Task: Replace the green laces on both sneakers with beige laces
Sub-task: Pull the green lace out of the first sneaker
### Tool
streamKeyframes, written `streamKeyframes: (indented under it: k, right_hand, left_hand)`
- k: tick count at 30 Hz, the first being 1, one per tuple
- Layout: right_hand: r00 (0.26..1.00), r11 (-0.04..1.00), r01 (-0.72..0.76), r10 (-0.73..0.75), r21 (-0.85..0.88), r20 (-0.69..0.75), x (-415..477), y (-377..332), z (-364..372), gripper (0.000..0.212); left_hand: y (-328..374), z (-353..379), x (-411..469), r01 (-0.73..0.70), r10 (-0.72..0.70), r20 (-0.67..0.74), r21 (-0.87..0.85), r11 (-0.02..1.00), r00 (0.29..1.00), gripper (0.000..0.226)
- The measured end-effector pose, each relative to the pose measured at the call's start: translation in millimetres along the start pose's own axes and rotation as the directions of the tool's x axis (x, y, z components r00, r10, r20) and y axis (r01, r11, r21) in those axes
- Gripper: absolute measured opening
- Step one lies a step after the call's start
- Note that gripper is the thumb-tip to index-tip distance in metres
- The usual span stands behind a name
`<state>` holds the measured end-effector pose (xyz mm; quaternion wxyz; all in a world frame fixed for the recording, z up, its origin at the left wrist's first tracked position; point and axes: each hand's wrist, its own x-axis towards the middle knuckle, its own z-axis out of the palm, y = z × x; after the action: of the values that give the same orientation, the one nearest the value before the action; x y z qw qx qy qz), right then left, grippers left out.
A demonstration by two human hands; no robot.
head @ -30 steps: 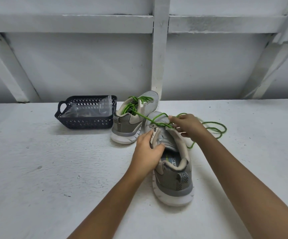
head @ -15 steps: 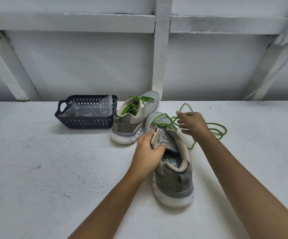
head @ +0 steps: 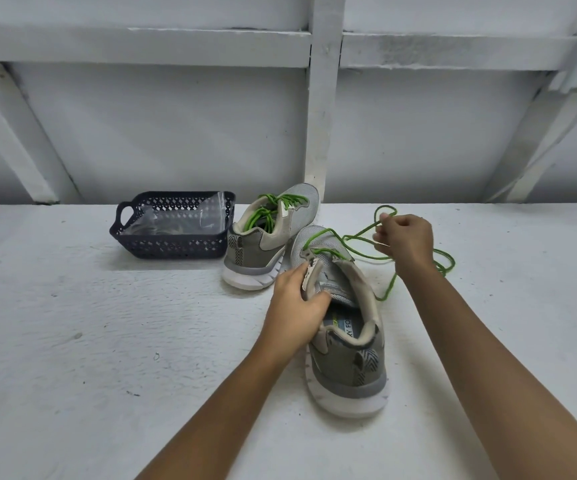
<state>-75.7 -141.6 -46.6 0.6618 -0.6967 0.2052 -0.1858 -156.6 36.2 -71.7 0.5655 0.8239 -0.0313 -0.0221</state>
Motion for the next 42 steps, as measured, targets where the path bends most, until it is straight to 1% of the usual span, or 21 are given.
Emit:
streamKeyframes:
  k: [2,4,7,9,10,12,14,15,17,18,21,23,25,29,31,35,37,39,40,41,42]
  right_hand:
    - [1.000,0.999,0.019,-0.019,-0.032,0.000,-4,-3,-6,0.028]
    - [0.997,0.987,0.044,-0.033,-0.156,0.077,-16,-4,-7,0.031]
    - [0.973,0.962,0.095,-0.036,-0.256,0.229,-45,-4,-6,0.034]
    - [0.955,0.944,0.161,-0.075,-0.289,0.286,-66,-5,-8,0.040]
    - [0.947,0.932,0.198,-0.101,-0.304,0.305,-75,-6,-11,0.041]
    - [0.925,0.921,0.240,-0.122,-0.307,0.359,-91,-9,-15,0.034]
    - [0.907,0.918,0.249,-0.109,-0.308,0.408,-100,-8,-17,0.027]
    - [0.901,0.911,0.258,-0.108,-0.321,0.419,-102,-7,-16,0.031]
    - [0.897,0.892,0.283,-0.117,-0.353,0.426,-104,-3,-14,0.039]
    - [0.898,0.886,0.287,-0.116,-0.364,0.425,-104,-2,-13,0.041]
    - [0.910,0.901,0.242,-0.082,-0.359,0.408,-102,1,-12,0.046]
    - [0.915,0.913,0.211,-0.059,-0.349,0.399,-102,2,-11,0.046]
    - [0.913,0.926,0.174,-0.024,-0.335,0.407,-103,4,-10,0.044]
    - [0.926,0.947,0.118,0.003,-0.298,0.378,-103,6,-8,0.037]
    - [0.936,0.939,0.103,0.020,-0.327,0.353,-102,7,-7,0.035]
    - [0.936,0.930,0.107,0.025,-0.352,0.351,-102,9,-7,0.035]
    - [0.937,0.930,0.106,0.025,-0.352,0.349,-102,9,-7,0.034]
    - [0.937,0.931,0.108,0.021,-0.348,0.348,-102,10,-7,0.032]
    - [0.937,0.932,0.110,0.019,-0.346,0.350,-102,9,-7,0.030]
    - [0.936,0.932,0.110,0.019,-0.345,0.352,-102,9,-7,0.029]
    - [0.936,0.933,0.107,0.022,-0.343,0.352,-102,9,-7,0.029]
  left_hand:
    - [0,0,1,0.000,0.000,0.005,0.003,1.000,1.000,0.056]
    - [0,-2,1,-0.010,0.010,0.013,0.027,1.000,1.000,0.056]
    - [5,-11,6,-0.081,0.064,0.088,0.208,0.975,0.994,0.055]
    - [13,-23,14,-0.106,0.055,0.163,0.322,0.941,0.985,0.059]
    - [18,-30,19,-0.111,0.053,0.169,0.354,0.929,0.984,0.060]
    - [30,-45,30,-0.151,0.118,0.104,0.419,0.895,0.988,0.054]
    - [41,-55,44,-0.247,0.283,0.021,0.555,0.794,0.959,0.036]
    - [45,-58,53,-0.294,0.368,0.012,0.624,0.724,0.930,0.030]
    - [51,-59,69,-0.346,0.441,0.065,0.725,0.595,0.895,0.024]
    - [52,-58,76,-0.357,0.431,0.117,0.768,0.532,0.895,0.025]
    - [47,-47,91,-0.396,0.310,0.299,0.858,0.326,0.903,0.028]
    - [43,-40,96,-0.425,0.242,0.368,0.868,0.258,0.898,0.028]
    - [39,-37,98,-0.423,0.221,0.372,0.866,0.267,0.902,0.028]
    - [34,-32,99,-0.380,0.298,0.299,0.885,0.268,0.906,0.025]
    - [36,-36,100,-0.322,0.357,0.211,0.903,0.286,0.910,0.022]
    - [48,-61,105,-0.146,0.437,-0.041,0.911,0.386,0.899,0.024]
    - [46,-69,106,-0.096,0.455,-0.093,0.921,0.376,0.886,0.026]
    - [40,-68,102,-0.179,0.536,-0.035,0.922,0.342,0.844,0.035]
    - [37,-66,99,-0.265,0.569,0.053,0.917,0.297,0.821,0.038]
    - [34,-63,96,-0.352,0.564,0.179,0.911,0.215,0.806,0.037]
    - [32,-58,92,-0.417,0.510,0.303,0.901,0.123,0.805,0.034]
